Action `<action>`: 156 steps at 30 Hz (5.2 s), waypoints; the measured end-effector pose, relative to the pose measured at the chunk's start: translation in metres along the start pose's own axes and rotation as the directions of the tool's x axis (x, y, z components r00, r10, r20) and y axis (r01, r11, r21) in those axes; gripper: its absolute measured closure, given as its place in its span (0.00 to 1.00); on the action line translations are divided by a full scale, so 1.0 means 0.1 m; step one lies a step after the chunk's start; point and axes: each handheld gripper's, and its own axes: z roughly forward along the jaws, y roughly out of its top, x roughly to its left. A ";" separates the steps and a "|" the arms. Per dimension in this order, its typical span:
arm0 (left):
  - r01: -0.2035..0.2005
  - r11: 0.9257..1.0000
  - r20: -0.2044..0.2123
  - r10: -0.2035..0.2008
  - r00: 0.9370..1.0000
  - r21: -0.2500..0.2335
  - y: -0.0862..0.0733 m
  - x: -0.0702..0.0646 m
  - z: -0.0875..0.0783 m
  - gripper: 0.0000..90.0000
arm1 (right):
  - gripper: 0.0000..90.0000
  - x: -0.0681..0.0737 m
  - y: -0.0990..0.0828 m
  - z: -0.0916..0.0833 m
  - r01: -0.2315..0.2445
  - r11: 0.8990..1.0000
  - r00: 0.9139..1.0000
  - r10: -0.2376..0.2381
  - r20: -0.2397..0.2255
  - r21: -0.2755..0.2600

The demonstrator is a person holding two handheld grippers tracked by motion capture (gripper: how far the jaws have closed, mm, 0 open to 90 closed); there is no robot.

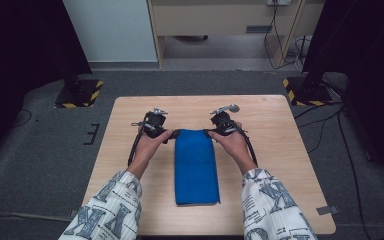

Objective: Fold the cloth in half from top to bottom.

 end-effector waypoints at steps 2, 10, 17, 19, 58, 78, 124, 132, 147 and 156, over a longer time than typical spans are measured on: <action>-0.013 1.000 -0.012 0.013 1.000 0.006 -0.01 0.01 0.02 0.18 | 0.47 -0.01 -0.01 0.03 -0.004 1.000 1.000 0.004 -0.003 0.002; 0.000 1.000 0.004 0.000 1.000 0.001 -0.02 0.02 0.03 0.31 | 0.50 -0.07 -0.01 0.01 -0.019 1.000 1.000 0.019 -0.005 0.007; -0.007 1.000 0.014 0.007 1.000 -0.001 -0.02 -0.03 0.03 0.36 | 0.59 -0.08 -0.02 -0.02 -0.017 1.000 1.000 0.017 -0.014 0.001; -0.009 1.000 0.010 0.009 1.000 0.008 -0.03 -0.05 0.07 0.37 | 0.60 -0.08 -0.02 -0.01 -0.019 1.000 1.000 0.019 -0.010 0.005; 0.063 0.998 0.051 -0.064 0.997 0.026 -0.28 0.00 0.53 0.53 | 0.95 -0.04 -0.24 0.38 -0.086 0.996 0.996 0.085 -0.034 -0.003; 0.055 0.997 0.100 -0.049 0.994 -0.058 -0.13 -0.11 0.46 0.96 | 0.95 -0.05 -0.21 0.19 -0.087 0.995 0.995 0.084 -0.061 -0.049; -0.122 0.974 0.042 0.133 0.990 -0.191 0.12 -0.52 -0.60 0.96 | 0.95 0.24 -0.10 -0.81 -0.005 0.972 0.998 -0.008 -0.055 -0.234; -0.134 0.972 0.050 0.146 0.988 -0.192 0.08 -0.59 -0.65 0.97 | 0.95 0.28 -0.19 -0.92 0.013 0.971 0.998 -0.027 -0.057 -0.237; -0.134 0.973 0.075 0.150 0.986 -0.185 -0.10 -0.65 -0.66 0.96 | 0.95 0.32 -0.38 -0.92 0.021 0.975 0.997 -0.038 -0.073 -0.223; -0.126 0.973 0.088 0.145 0.985 -0.194 -0.15 -0.66 -0.72 0.96 | 0.95 0.37 -0.42 -0.96 0.026 0.973 0.995 -0.047 -0.085 -0.230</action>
